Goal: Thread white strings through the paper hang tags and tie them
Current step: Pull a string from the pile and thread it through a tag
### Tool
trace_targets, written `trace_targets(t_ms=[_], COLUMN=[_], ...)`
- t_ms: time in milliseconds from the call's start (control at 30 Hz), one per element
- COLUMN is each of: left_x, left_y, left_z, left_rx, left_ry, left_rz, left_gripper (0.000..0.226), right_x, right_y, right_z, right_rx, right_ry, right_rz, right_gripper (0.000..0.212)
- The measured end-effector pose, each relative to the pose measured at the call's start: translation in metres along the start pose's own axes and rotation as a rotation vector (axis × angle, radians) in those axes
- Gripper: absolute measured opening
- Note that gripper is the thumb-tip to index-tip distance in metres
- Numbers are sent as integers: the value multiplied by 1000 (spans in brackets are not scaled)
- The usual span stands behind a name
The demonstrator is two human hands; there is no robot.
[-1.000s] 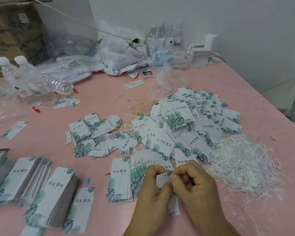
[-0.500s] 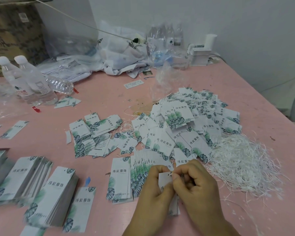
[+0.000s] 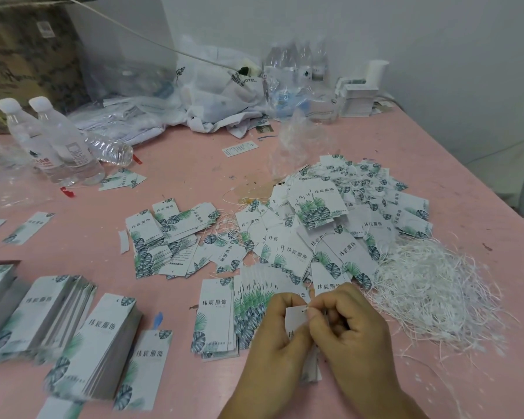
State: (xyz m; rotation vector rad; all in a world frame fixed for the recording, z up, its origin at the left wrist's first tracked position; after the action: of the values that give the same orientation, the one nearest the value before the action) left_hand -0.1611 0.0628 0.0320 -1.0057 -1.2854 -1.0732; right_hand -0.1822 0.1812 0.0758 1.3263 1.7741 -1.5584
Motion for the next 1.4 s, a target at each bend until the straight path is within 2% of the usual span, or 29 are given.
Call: trace_targets(t_ms=[233,400,467,533,700,767,867,1100,1167,1300,1400], left_x=[5,-1,-3,-6,-3,-5,-9,-12,-8,1,-8], left_y=[1,-2,-4,-5,-3,-5,-7,-7,-5,-7,-12], left_z=[0,-1,0,2,1,1,-2,-14,-14,-28,-41], left_rx=[-1,-24,-46,-44,-11,1,23,163,169,263,343], left_ry=[14,70,155,358,513,480,432,262,249,190,234], left_rz=[9,-37,-95,-210,-246,-238,-194,-123,-109,-51,-130], left_gripper=[8,26,40,45,29,23,35,28,24,12,27], right_x=[0,-1,0,3,-1,-3,-4,-2,3,31,49], right_y=[0,-4,-6,-7,-7,-6,-5,-3,-1,2,4], right_z=[2,-3,-7,-9,-10,-9,-9,-3,1,7,13], right_rx=[-14,5,26,38,47,42,38,1,-47,-153,-168], right_ry=[28,20,9,-19,-54,-68,-65,-58,-102,-282,-557], right_rz=[-4,-10,4,31,19,21,22,66,146,478,759], right_gripper=[19,13,10,10,18,19,20,17,15,18,14])
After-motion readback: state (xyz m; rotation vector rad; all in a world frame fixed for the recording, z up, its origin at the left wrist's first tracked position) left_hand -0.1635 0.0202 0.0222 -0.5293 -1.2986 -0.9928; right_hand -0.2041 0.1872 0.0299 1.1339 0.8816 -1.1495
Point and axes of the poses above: each hand's wrist, its own y-axis away from the middle knuckle, its own z-axis out of the palm, x = y × z, the point moved 9 cm from there along -y, towards the middle knuckle, and after that the axes turned 10 degrees about x, right-handed, at the moved point
